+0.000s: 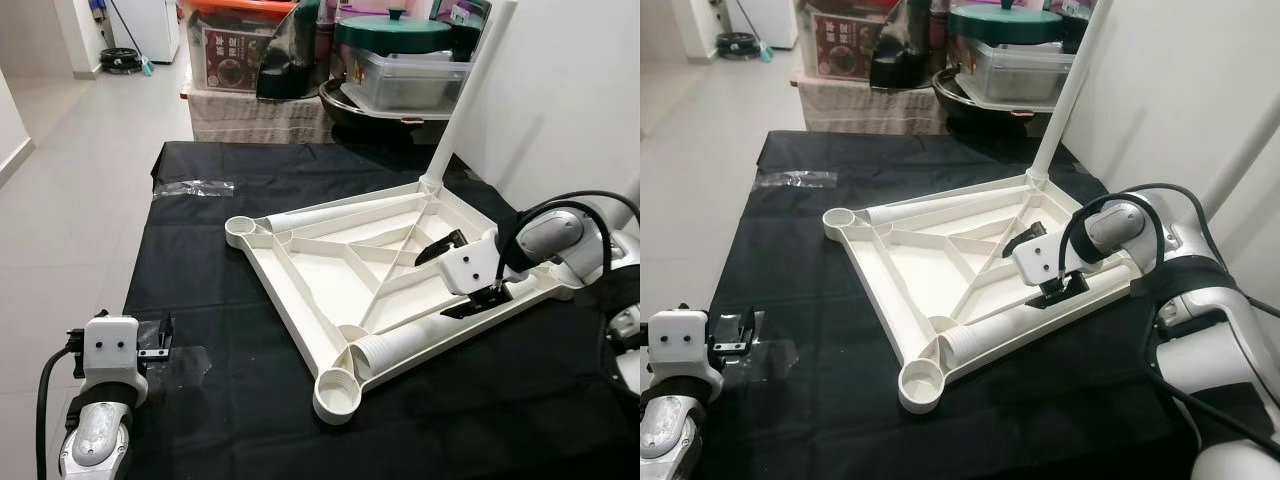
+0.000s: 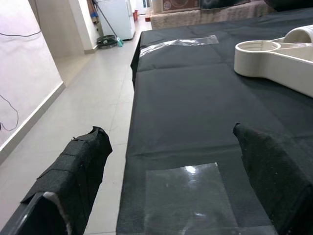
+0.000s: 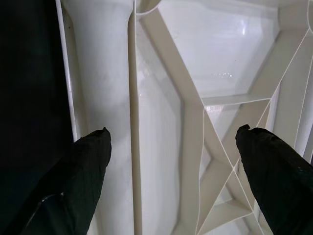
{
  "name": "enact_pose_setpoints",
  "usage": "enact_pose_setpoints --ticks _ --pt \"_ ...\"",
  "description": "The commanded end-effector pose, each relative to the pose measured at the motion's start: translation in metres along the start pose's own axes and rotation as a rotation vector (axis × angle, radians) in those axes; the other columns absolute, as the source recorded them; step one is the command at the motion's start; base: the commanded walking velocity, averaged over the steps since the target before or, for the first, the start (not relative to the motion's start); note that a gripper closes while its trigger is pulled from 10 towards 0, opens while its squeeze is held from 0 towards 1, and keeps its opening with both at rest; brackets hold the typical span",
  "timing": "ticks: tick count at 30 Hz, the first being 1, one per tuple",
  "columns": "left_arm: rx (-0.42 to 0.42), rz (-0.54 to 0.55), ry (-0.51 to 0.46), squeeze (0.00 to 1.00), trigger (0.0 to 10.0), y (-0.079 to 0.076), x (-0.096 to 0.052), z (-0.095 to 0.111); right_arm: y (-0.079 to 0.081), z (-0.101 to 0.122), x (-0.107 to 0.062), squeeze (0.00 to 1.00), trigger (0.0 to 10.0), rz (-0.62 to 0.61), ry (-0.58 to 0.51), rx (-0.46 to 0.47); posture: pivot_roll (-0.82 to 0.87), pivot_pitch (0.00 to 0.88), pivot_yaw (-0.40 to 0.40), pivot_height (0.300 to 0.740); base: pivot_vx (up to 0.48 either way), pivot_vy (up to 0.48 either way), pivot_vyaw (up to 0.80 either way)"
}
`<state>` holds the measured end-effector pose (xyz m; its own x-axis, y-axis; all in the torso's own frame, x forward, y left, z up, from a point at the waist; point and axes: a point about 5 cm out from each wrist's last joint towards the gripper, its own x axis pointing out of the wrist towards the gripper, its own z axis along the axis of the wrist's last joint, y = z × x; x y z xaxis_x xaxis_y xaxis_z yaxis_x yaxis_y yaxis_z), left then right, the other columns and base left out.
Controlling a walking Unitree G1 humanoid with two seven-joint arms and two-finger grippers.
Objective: Building children table
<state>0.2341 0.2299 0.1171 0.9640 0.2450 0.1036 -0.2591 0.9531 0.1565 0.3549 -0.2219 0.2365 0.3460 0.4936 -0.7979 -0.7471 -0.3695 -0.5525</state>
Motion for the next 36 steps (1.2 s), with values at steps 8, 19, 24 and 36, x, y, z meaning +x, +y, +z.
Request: enact_pose_setpoints --ticks 8,19,24,36 --pt "-0.002 0.001 0.009 0.00 10.0 -0.001 -0.002 -0.002 -0.052 0.050 0.064 0.00 10.0 -0.399 -0.404 0.584 0.07 0.000 -0.118 0.740 0.000 0.000 0.00" --pt "0.013 0.013 0.010 0.00 10.0 0.004 0.000 -0.001 -0.034 0.089 0.159 0.00 10.0 -0.517 -0.350 1.149 0.07 0.000 -0.116 0.740 0.000 0.000 0.00" --pt "0.011 0.011 0.012 0.00 10.0 0.002 -0.001 -0.002 -0.026 0.099 0.173 0.00 10.0 -0.513 -0.297 1.309 0.07 0.000 -0.114 0.740 0.000 0.000 0.00" --pt "0.014 0.015 0.015 0.00 10.0 0.004 0.002 -0.002 -0.010 0.128 0.189 0.00 10.0 -0.355 -0.330 1.296 0.07 0.000 -0.120 0.740 0.000 0.000 0.00"
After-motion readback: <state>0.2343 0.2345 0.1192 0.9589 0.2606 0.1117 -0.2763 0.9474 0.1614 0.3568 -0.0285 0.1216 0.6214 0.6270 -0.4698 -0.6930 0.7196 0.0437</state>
